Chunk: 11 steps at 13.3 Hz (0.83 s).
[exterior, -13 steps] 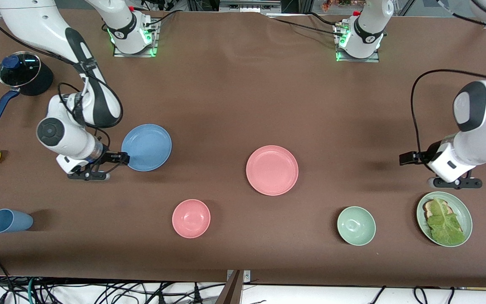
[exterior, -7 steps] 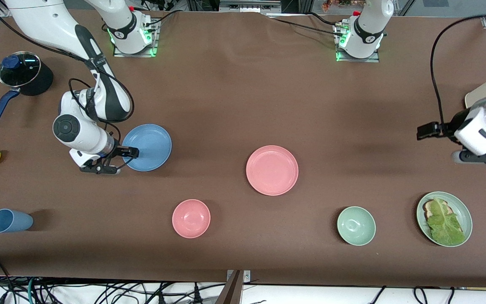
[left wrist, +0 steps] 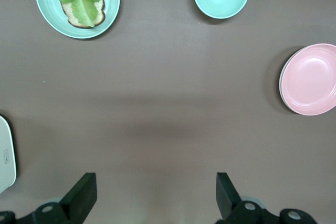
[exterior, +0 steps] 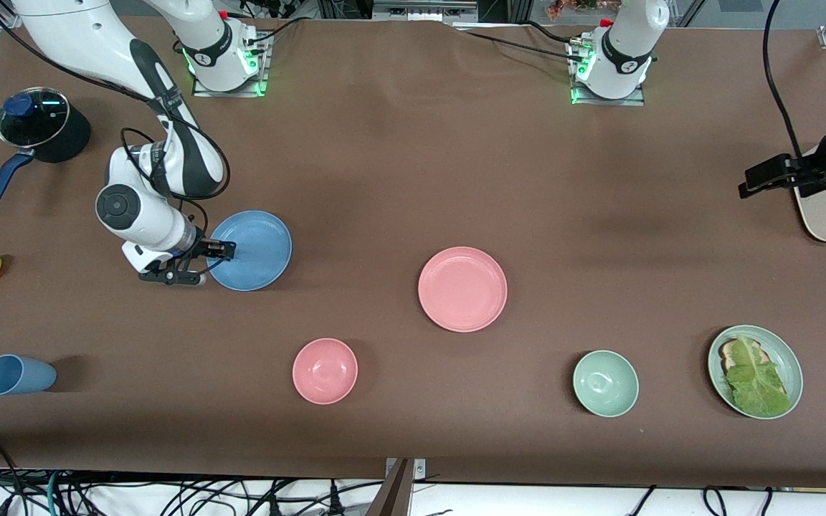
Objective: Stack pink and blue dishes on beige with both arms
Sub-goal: 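Grasp the blue plate rim with the right gripper while the left gripper retracts, then lift the blue plate with the right gripper toward the pink plate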
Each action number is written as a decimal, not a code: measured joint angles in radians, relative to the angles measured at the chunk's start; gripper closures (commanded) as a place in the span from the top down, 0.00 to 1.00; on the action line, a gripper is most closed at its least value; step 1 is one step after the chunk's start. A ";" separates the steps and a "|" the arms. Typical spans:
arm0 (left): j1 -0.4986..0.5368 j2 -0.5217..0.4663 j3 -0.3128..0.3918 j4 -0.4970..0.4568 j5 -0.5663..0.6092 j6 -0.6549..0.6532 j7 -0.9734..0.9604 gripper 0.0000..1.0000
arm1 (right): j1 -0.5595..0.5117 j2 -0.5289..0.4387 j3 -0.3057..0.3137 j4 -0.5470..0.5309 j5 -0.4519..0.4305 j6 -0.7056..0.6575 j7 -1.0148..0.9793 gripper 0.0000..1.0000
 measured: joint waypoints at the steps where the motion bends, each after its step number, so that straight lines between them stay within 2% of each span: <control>1: -0.003 -0.002 -0.001 0.000 0.015 0.000 0.001 1.00 | -0.002 0.000 0.000 -0.004 0.000 0.004 0.000 0.49; 3: -0.024 -0.004 -0.005 0.000 0.063 0.000 0.000 1.00 | -0.003 0.000 0.000 -0.008 0.000 0.007 0.000 0.31; 4: -0.034 -0.005 -0.005 0.001 0.071 0.000 -0.001 1.00 | -0.004 0.000 0.000 -0.008 0.000 0.008 0.000 0.25; 7: -0.038 -0.008 -0.006 0.000 0.073 -0.002 -0.001 1.00 | -0.006 0.006 0.000 -0.015 0.000 0.025 0.000 0.00; 11: -0.038 -0.016 -0.008 0.001 0.073 -0.006 0.000 1.00 | -0.007 0.000 0.000 -0.008 0.001 0.033 -0.001 0.00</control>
